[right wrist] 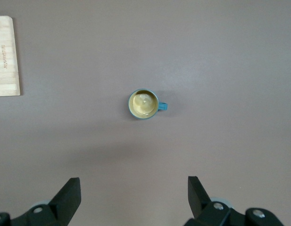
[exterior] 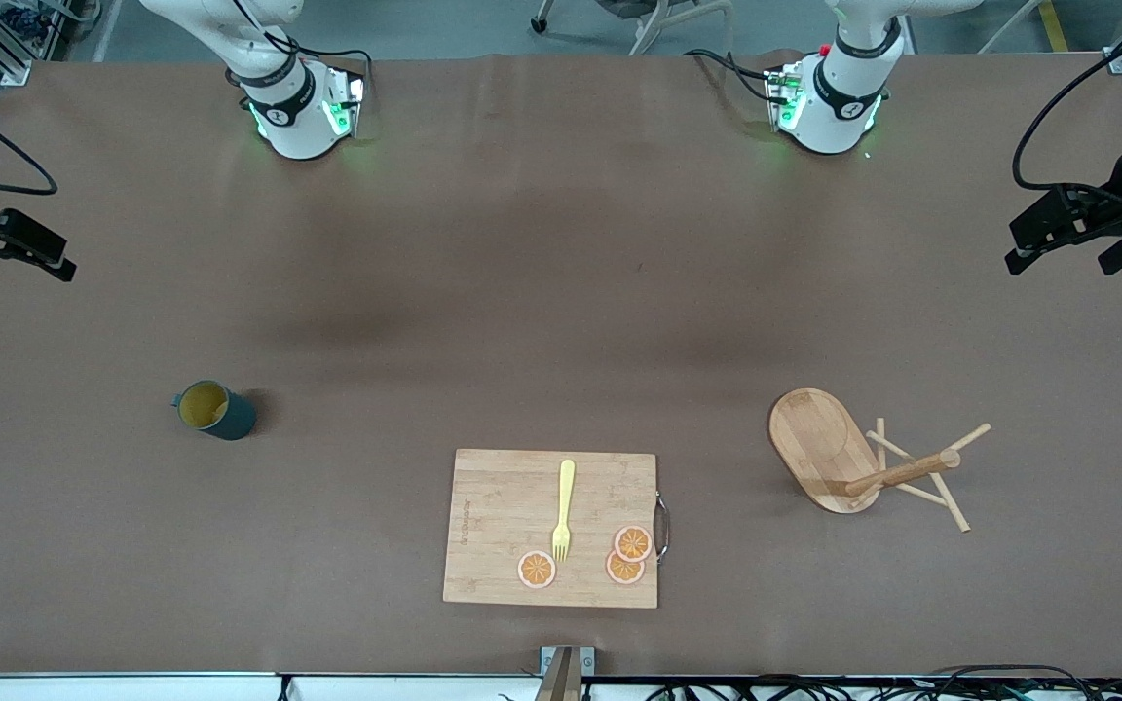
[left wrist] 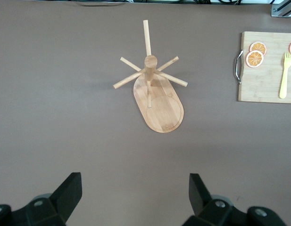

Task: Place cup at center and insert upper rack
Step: 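Reach the right gripper down to the teal mug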

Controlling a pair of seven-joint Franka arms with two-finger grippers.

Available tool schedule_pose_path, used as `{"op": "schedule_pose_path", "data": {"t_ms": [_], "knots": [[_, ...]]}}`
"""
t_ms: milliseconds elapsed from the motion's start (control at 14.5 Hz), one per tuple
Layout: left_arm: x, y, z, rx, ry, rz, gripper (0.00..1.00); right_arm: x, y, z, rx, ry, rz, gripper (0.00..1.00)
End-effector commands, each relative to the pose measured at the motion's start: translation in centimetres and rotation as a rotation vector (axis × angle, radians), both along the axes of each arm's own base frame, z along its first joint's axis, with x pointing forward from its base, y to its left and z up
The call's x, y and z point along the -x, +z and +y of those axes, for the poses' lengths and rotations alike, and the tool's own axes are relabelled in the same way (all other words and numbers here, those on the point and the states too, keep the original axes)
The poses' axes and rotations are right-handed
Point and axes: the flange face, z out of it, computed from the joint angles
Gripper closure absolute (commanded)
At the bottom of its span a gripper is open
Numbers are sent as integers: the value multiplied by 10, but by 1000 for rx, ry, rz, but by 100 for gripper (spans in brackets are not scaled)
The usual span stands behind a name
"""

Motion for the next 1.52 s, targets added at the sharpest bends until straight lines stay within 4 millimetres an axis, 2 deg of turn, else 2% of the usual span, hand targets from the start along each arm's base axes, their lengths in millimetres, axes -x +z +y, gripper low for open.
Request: {"op": "schedule_pose_path", "data": {"t_ms": [0,69,207,345,414,483,621,966,1310,1448], "knots": [[-1,5,1,-4,1,-11,0,-15,-26,-1,5,-2,51,0],[-1,5,1,-4,1,-11,0,-19,-34,-1,2,-4,64,0],[-2,5,2,-4,3,-13,0,-33,-66,-2,-6,-1,113,0],[-2,5,2,-3,3,-16,0,-54,-114,-3,-21,0,185,0],[-2,5,2,-3,3,-17,0,-67,-129,-6,-30,-3,200,0],[-2,5,1,-3,1,-19,0,-77,-145,-2,-31,7,220,0],[-3,4,1,-3,3,-17,0,-91,-164,24,-13,58,243,0],[-3,4,2,-3,6,-17,0,-110,-213,59,0,114,222,0],[-3,4,2,-3,7,-17,0,-111,-273,51,0,104,267,0],[-3,4,1,-2,7,-17,0,-106,-290,49,-1,99,264,0]]}}
